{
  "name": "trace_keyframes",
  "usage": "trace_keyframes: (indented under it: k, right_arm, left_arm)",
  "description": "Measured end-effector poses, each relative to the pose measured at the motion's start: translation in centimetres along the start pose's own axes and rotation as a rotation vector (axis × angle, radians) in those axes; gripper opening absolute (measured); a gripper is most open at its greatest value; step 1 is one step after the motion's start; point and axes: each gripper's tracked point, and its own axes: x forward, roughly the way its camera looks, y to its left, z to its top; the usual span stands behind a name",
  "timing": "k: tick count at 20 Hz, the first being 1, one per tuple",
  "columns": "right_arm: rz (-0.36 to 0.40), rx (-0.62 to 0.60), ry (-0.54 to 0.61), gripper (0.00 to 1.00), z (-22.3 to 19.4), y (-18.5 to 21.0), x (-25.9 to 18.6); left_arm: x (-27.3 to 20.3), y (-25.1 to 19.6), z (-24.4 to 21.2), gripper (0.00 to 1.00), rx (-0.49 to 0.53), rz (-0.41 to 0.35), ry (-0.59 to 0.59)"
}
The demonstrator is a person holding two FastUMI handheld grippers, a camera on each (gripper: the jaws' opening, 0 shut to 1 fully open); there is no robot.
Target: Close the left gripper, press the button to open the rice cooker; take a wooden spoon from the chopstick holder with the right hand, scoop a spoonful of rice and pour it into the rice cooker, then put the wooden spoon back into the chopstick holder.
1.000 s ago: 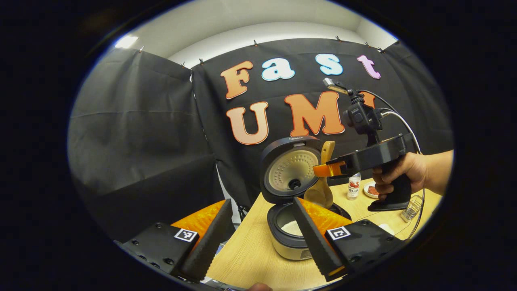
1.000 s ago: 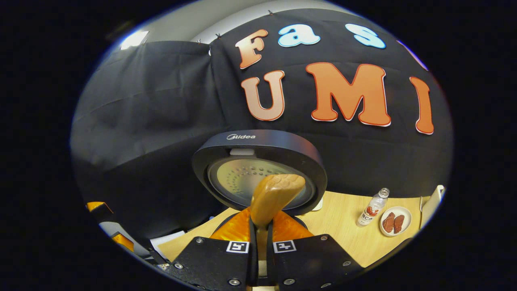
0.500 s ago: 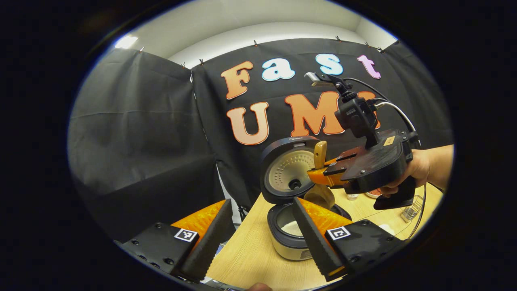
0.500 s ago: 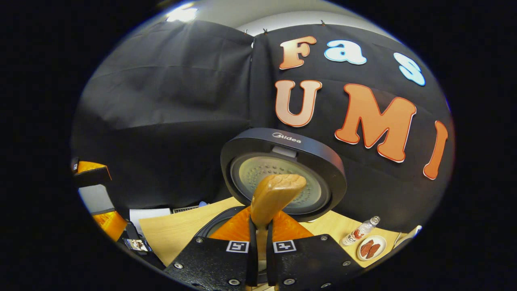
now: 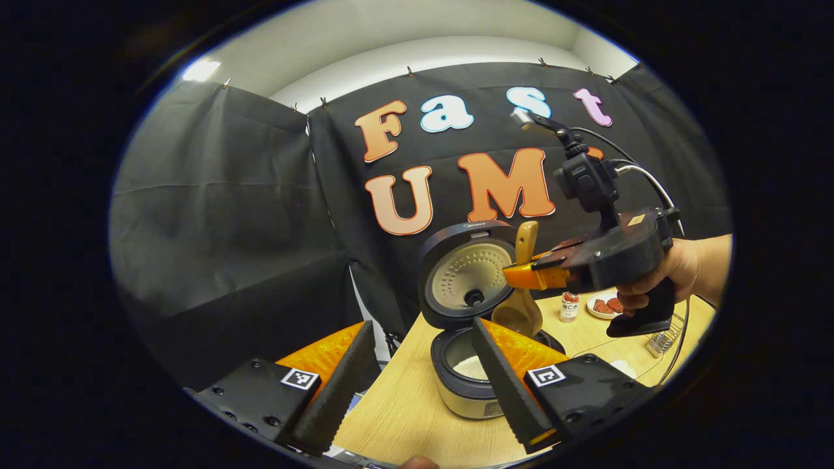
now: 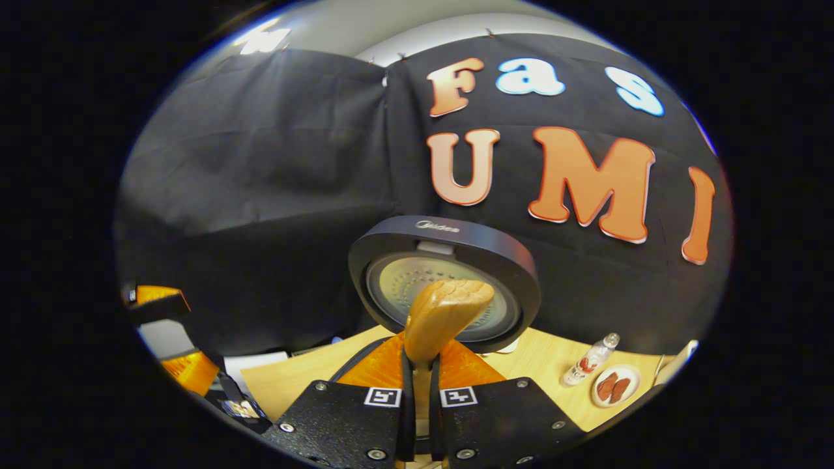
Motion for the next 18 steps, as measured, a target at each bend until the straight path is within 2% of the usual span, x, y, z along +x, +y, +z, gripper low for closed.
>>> trace_keyframes:
  k: [4, 7, 13, 18]
  right_arm:
    - [-0.055, 0.229, -0.021, 0.08, 0.3, -4.3, -3.2]
    - [-0.128, 0.363, -0.051, 0.08, 0.3, -8.4, -6.3]
    - [-0.317, 0.438, -0.068, 0.07, -2.2, -17.3, -13.6]
    - [-0.443, 0.465, -0.052, 0.07, -5.2, -22.1, -18.5]
  left_arm:
    - [-0.4, -0.5, -0.1, 0.94, -0.004, -0.01, 0.002]
    - [-0.6, -1.2, 0.0, 0.94, 0.001, -0.02, 0.002]
    - [-0.8, -3.2, 0.3, 0.94, 0.008, -0.056, 0.0]
    - [-1.1, -5.1, 0.4, 0.96, 0.014, -0.081, 0.002]
